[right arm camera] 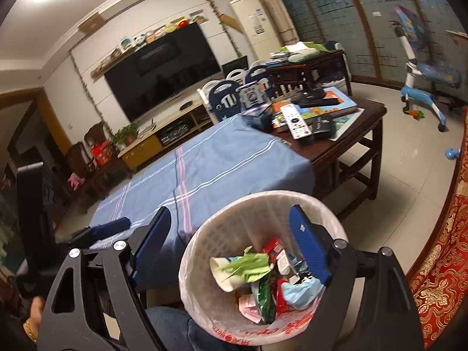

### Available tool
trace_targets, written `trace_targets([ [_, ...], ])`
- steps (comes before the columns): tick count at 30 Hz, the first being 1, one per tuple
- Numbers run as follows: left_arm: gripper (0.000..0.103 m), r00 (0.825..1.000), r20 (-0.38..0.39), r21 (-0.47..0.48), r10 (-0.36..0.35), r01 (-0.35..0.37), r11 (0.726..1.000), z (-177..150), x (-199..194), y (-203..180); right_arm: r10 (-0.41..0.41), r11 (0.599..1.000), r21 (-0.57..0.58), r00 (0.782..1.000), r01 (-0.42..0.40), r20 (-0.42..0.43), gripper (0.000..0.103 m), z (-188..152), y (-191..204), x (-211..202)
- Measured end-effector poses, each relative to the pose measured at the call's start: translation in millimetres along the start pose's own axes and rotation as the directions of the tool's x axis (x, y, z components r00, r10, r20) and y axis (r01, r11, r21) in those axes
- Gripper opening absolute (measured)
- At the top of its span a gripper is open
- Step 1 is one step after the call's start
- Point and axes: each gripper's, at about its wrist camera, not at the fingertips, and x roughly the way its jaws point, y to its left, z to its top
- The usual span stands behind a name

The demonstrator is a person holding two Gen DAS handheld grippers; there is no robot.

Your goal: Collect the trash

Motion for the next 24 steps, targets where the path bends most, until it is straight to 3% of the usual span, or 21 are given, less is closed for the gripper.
trace_targets([
  [3,0.1,0.997,0.019,-0.081,0.081,-0.079,0.994,-18,-25,38,0.014,0.998,-0.054,0.998,-0.017,-0.056,0.081,-11,26,13],
  [6,0.1,0.975,0.054,-0.154,0.214,-0.204,0.967,-45,-59,80,0.042,0.993,-0.104,0.993,-0.053,-0.107,0.082,-23,59,29],
  [9,0.1,0.939,0.07,-0.228,0.337,-0.314,0.922,-74,-97,124,0.066,0.983,-0.159,0.988,-0.089,-0.14,0.087,-31,100,45],
  [12,0.1,0.912,0.02,-0.274,0.41,-0.389,0.879,-93,-118,157,0.088,0.966,-0.227,0.982,-0.125,-0.166,0.091,-39,149,61],
  [14,0.1,0.88,0.021,-0.304,0.475,-0.447,0.841,-103,-136,177,0.098,0.95,-0.277,0.979,-0.145,-0.177,0.096,-47,176,70],
  [16,0.1,0.833,0.033,-0.317,0.553,-0.516,0.796,-110,-150,192,0.106,0.93,-0.329,0.978,-0.161,-0.18,0.097,-54,200,78],
  [22,0.1,0.785,-0.013,-0.371,0.619,-0.579,0.727,-121,-163,228,0.113,0.903,-0.397,0.981,-0.167,-0.157,0.098,-71,238,98],
  [23,0.1,0.782,-0.018,-0.388,0.623,-0.579,0.717,-125,-164,234,0.11,0.901,-0.402,0.982,-0.163,-0.152,0.099,-73,239,99],
  [24,0.1,0.791,-0.012,-0.408,0.612,-0.563,0.719,-127,-165,238,0.105,0.899,-0.41,0.984,-0.155,-0.142,0.1,-74,241,100],
])
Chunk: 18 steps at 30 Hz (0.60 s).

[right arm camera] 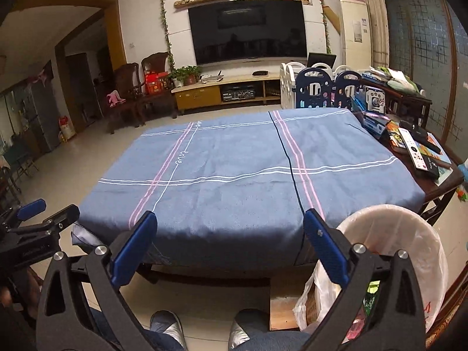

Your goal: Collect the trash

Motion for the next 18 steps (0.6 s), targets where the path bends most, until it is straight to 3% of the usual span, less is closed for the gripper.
trace_targets([
  [3,0.1,0.999,-0.003,-0.096,-0.049,0.049,0.994,-4,9,18,-0.013,1.0,-0.001,1.0,0.013,-0.009,0.1,-2,-2,4],
  [8,0.1,0.999,-0.03,-0.169,-0.038,0.032,0.985,-4,18,28,-0.021,1.0,0.013,1.0,0.022,-0.02,0.1,-6,-4,8],
  [15,0.1,0.998,-0.021,-0.101,-0.057,0.054,0.993,-8,14,12,-0.013,1.0,0.021,0.999,0.013,-0.029,0.1,-7,-5,10],
  [18,0.1,0.995,-0.061,-0.073,-0.084,0.079,0.994,-8,18,6,-0.016,1.0,0.017,0.999,0.016,-0.032,0.1,-9,-2,10],
])
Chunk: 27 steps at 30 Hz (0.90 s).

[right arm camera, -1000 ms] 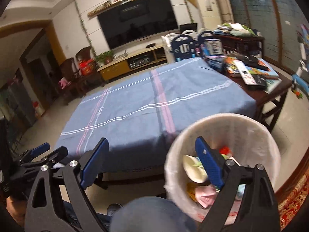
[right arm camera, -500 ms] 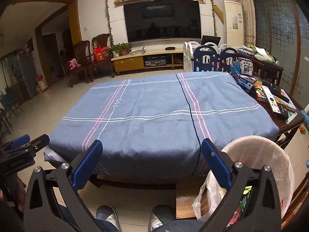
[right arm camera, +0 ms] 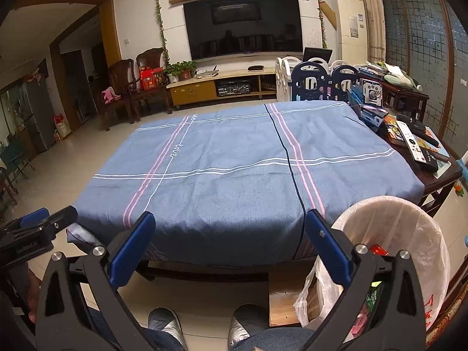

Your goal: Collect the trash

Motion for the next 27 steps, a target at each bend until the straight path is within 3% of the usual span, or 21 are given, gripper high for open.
trace_targets([
  [27,0.1,1.0,-0.015,0.025,0.024,-0.024,0.999,1.3,-2.7,-4.0,-0.007,1.0,0.008,1.0,0.007,-0.013,0.1,-1.7,-2.5,2.8],
])
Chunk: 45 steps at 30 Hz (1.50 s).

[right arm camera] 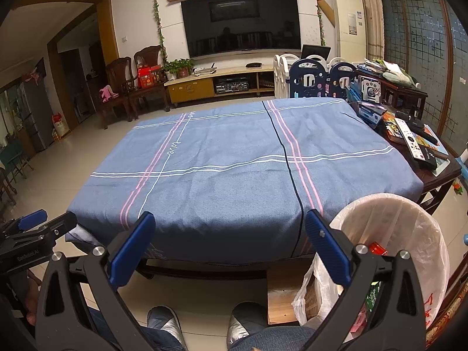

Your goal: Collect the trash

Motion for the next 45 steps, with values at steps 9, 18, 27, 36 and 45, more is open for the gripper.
trace_targets([
  [9,0.1,1.0,0.002,0.0,-0.003,0.003,1.0,0.2,-0.7,0.0,0.001,1.0,0.0,1.0,-0.001,0.001,0.1,0.2,-0.4,-0.2],
  [18,0.1,1.0,0.001,0.007,-0.01,0.01,1.0,1.1,-1.3,-0.4,0.0,1.0,0.001,1.0,0.0,0.001,0.1,0.1,-0.6,-0.4],
  [27,0.1,1.0,-0.004,0.012,-0.03,0.03,0.999,-0.3,-1.0,-1.0,-0.001,1.0,0.0,1.0,0.001,0.001,0.1,0.0,-0.3,-0.3],
  [36,0.1,1.0,0.0,0.019,-0.017,0.017,1.0,-1.9,-2.4,-0.8,0.0,1.0,0.001,1.0,0.0,0.0,0.1,0.0,-0.2,-0.2],
  [45,0.1,1.0,-0.003,0.01,-0.003,0.003,1.0,-3.3,-2.8,1.0,-0.002,1.0,-0.002,1.0,0.002,0.0,0.1,-0.7,-0.3,-1.4],
])
